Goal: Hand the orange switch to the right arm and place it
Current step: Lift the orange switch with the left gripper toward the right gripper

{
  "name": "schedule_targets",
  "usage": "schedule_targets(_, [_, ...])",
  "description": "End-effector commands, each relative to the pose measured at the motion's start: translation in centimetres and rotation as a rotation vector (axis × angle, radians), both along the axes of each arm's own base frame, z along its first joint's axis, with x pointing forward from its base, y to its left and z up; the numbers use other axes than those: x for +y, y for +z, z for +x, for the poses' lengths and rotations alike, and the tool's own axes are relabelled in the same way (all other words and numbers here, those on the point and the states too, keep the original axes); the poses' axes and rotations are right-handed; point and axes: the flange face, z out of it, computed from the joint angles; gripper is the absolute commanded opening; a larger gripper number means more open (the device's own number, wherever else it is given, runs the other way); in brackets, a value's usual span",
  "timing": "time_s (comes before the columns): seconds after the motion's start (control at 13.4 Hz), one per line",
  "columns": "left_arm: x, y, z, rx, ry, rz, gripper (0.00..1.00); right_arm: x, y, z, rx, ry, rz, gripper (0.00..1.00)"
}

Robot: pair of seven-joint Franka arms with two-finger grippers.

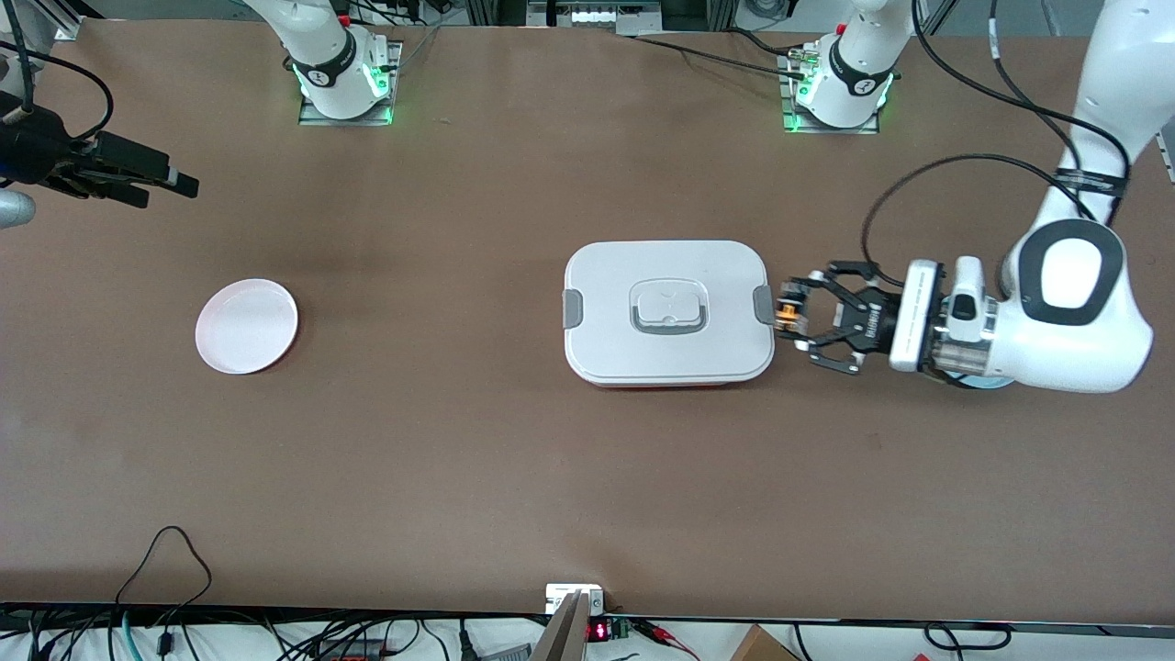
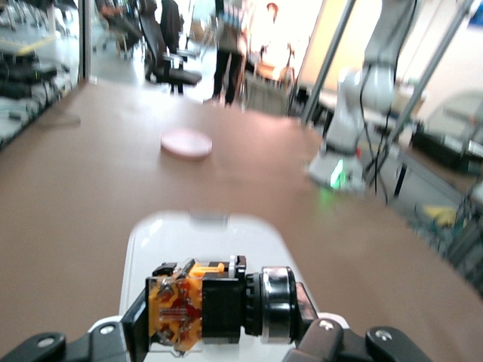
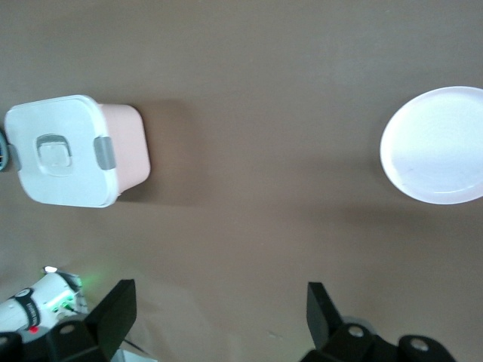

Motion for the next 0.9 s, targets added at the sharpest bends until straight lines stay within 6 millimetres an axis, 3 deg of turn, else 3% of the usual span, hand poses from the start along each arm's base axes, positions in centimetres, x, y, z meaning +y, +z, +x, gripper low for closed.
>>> schedule_targets(0.0, [-8.3,2.5,0.0,0.108,0.104,-0.138,0.00,1.7,-0.4,0.2,0.033,0.025,0.146,1.00])
schedule_targets(0.15, [-14.9,3.3,-1.2,0.146,0.153,-0.205,0.00,3.0,-1.5,1.2,0.057,0.022,0.252,1.00])
schedule_targets(0.3, [-21.9,5.5,-2.7,0.182,0.261,-0.279,0.00,4.1,-3.0,2.2,0.102,0.018,0.376,1.00])
schedule_targets(0.45, [-27.9,6.3,-5.2,0.232,0.331,-0.307,0.00,5.2,-4.4,2.8,0.195,0.017,0.559,1.00])
schedule_targets(0.6, [-31.3,7.5,-6.8,0.240,0.402,-0.312,0.00,6.1,-6.2,3.7,0.238,0.006,0.651,1.00])
schedule_targets(0.82, [-34.3,8.5,-8.7,0.225,0.431,-0.302,0.00,7.4,-8.7,3.5,0.296,-0.062,0.810,1.00])
